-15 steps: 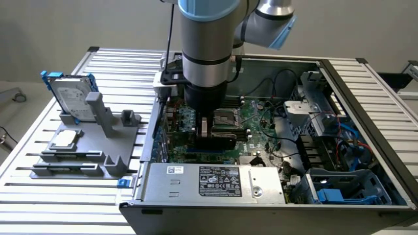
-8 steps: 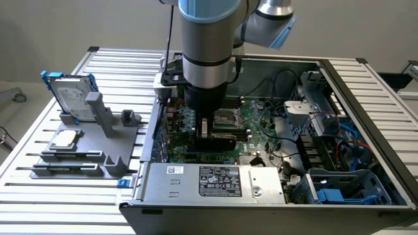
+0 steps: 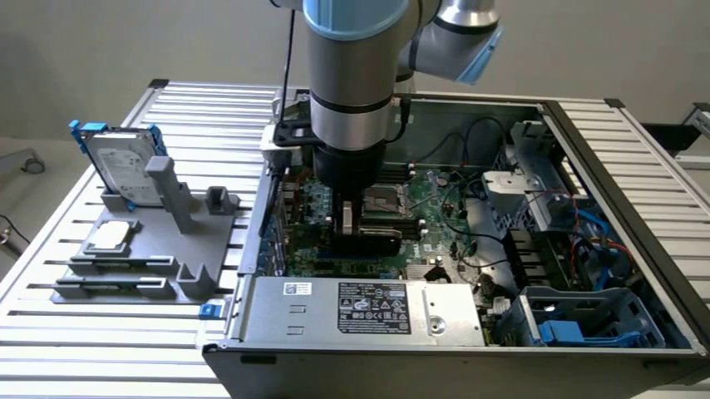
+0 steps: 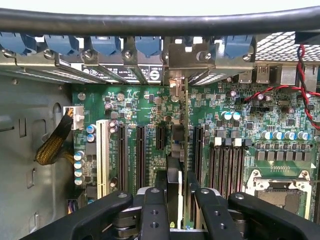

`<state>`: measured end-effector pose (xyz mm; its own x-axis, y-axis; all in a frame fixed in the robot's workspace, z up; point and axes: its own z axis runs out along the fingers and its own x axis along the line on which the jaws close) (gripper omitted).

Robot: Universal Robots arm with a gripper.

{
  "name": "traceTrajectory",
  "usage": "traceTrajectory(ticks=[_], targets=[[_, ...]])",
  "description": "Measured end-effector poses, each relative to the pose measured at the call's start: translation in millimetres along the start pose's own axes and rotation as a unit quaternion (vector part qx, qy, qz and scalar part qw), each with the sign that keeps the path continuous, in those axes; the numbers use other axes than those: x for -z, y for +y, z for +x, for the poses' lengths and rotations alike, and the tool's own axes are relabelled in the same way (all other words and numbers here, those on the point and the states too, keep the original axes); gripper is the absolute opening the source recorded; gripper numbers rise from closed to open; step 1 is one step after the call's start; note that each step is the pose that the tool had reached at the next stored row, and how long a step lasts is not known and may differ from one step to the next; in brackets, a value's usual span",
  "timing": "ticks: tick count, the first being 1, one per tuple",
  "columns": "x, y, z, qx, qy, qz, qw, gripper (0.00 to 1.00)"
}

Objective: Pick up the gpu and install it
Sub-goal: 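Insert the gpu into the slot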

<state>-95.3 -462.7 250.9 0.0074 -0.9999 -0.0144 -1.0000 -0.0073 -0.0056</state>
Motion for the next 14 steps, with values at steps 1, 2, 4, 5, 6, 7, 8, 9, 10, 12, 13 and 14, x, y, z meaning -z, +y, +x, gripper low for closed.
traceTrajectory(ticks=[1, 2, 4, 5, 6, 7, 8, 9, 10, 12, 13, 14], targets=[[0.0, 0.0, 0.0, 0.000, 0.0000, -0.0002, 1.0000, 0.26], [-0.2, 0.5, -0.1, 0.000, -0.0006, -0.0011, 1.0000, 0.26], [-0.1, 0.2, -0.1, 0.000, -0.0004, -0.0005, 1.0000, 0.33], [0.8, 0.0, 0.0, 0.000, 0.0000, -0.0010, 1.0000, 0.33], [1.5, 0.0, -0.1, 0.000, -0.0001, -0.0012, 1.0000, 0.40], [2.9, 0.1, -0.1, 0.000, -0.0001, -0.0016, 1.0000, 0.46], [4.7, 0.1, -0.1, 0.000, 0.0000, -0.0020, 1.0000, 0.46], [6.6, 0.0, -0.1, 0.000, -0.0001, -0.0023, 1.0000, 0.52], [9.1, 0.0, -0.2, 0.000, 0.0000, -0.0029, 1.0000, 0.52], [14.5, 0.0, -0.2, 0.000, 0.0000, -0.0042, 1.0000, 0.58], [17.5, 0.0, -0.3, 0.000, -0.0001, -0.0047, 1.0000, 0.58], [20.8, -0.1, -0.4, 0.000, 0.0000, -0.0054, 1.0000, 0.58]])
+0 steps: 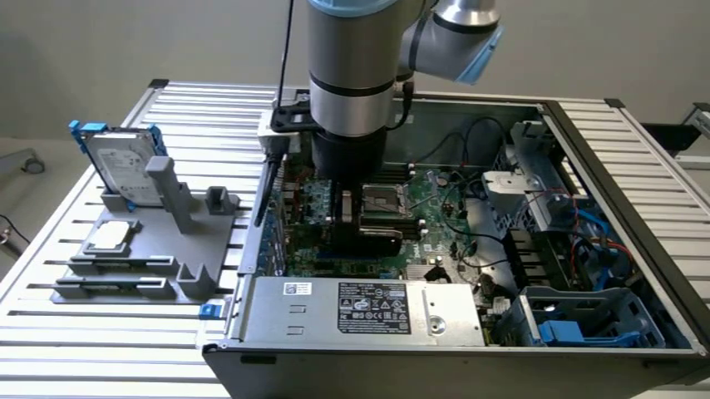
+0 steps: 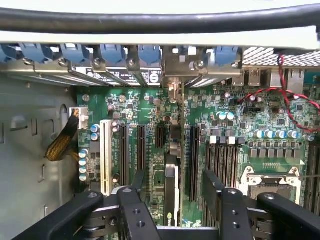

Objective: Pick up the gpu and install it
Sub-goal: 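Insert the gpu into the slot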

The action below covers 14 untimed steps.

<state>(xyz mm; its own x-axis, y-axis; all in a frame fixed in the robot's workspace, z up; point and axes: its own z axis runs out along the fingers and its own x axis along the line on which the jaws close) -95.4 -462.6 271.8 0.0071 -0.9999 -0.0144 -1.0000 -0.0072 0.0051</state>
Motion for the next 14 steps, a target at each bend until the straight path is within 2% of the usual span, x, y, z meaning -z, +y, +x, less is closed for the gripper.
traceTrajectory(ticks=[5, 6, 7, 10, 11, 13, 14], targets=[[17.3, 0.1, -0.4, 0.000, 0.0000, -0.0024, 1.0000, 0.56], [20.2, 0.1, -0.5, 0.000, 0.0000, -0.0028, 1.0000, 0.49], [22.0, 0.1, -0.5, 0.000, -0.0001, -0.0030, 1.0000, 0.49], [22.7, 0.1, -0.5, 0.000, -0.0001, -0.0031, 1.0000, 0.31], [22.6, 0.1, -0.5, 0.000, -0.0002, -0.0031, 1.0000, 0.31], [22.8, 0.1, -0.5, 0.000, -0.0001, -0.0032, 1.0000, 0.19], [22.8, 0.1, -0.5, 0.000, -0.0001, -0.0032, 1.0000, 0.19]])
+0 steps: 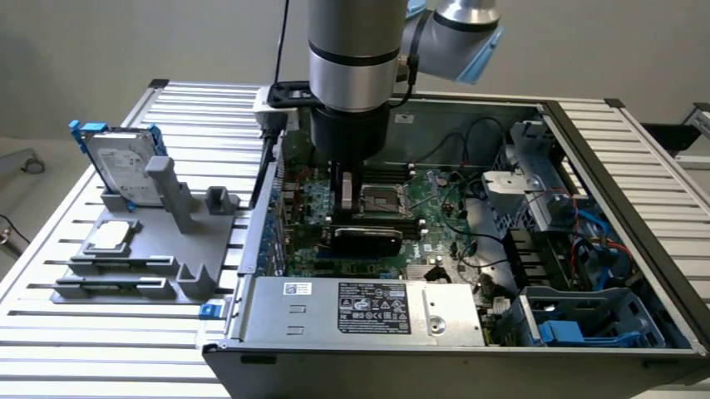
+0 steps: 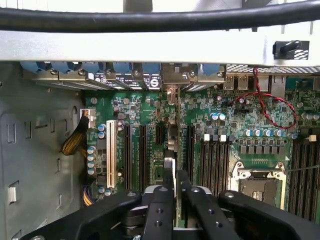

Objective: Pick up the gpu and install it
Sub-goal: 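Insert the gpu into the slot, then press down on the gpu until it lock into place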

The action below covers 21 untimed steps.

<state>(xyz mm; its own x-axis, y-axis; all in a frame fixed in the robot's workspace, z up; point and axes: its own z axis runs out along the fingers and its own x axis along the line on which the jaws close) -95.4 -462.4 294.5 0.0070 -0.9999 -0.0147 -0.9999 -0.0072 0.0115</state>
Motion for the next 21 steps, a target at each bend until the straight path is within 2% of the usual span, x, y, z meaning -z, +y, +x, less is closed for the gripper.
traceTrajectory(ticks=[2, 16, 21], targets=[[0.0, 0.0, 0.0, 0.000, 0.0000, 0.0000, 1.0000, 0.11], [-0.2, 0.4, 0.0, 0.000, -0.0004, 0.0000, 1.0000, 0.11], [-6.1, 7.2, -1.0, 0.000, -0.0015, 0.0000, 1.0000, 0.11]])
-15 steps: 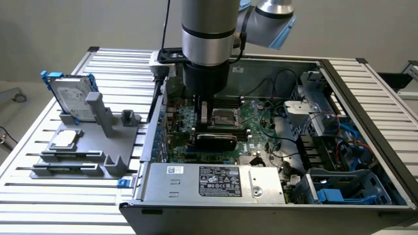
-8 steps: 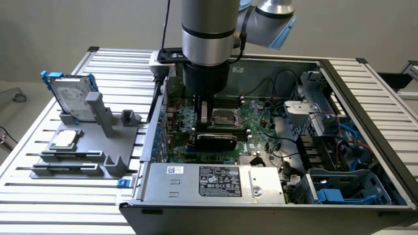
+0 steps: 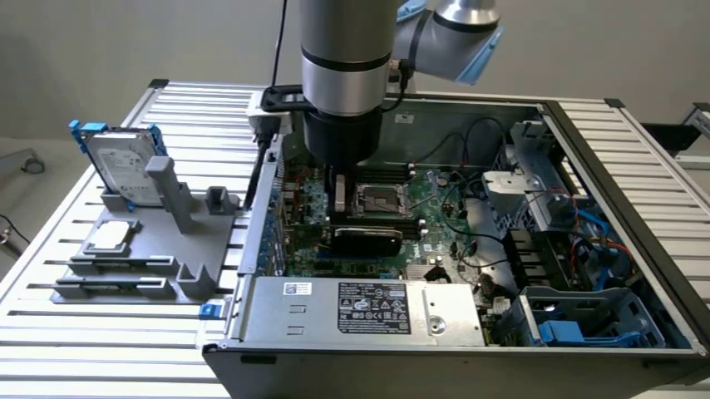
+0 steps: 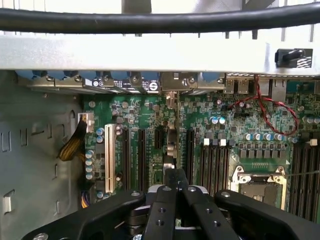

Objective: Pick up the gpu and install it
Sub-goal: 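Press down on the gpu until it lock into place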

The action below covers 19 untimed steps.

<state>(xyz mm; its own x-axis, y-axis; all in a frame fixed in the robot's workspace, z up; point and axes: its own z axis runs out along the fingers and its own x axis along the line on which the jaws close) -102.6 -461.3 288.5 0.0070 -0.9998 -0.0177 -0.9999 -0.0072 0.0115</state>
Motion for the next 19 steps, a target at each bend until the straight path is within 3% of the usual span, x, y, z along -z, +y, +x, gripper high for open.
traceTrajectory(ticks=[7, 19], targets=[[-7.4, 0.7, -4.6, 0.000, -0.0029, 0.0001, 1.0000, 0.11], [-14.3, 0.6, -6.0, 0.000, -0.0029, -0.0004, 1.0000, 0.11]])
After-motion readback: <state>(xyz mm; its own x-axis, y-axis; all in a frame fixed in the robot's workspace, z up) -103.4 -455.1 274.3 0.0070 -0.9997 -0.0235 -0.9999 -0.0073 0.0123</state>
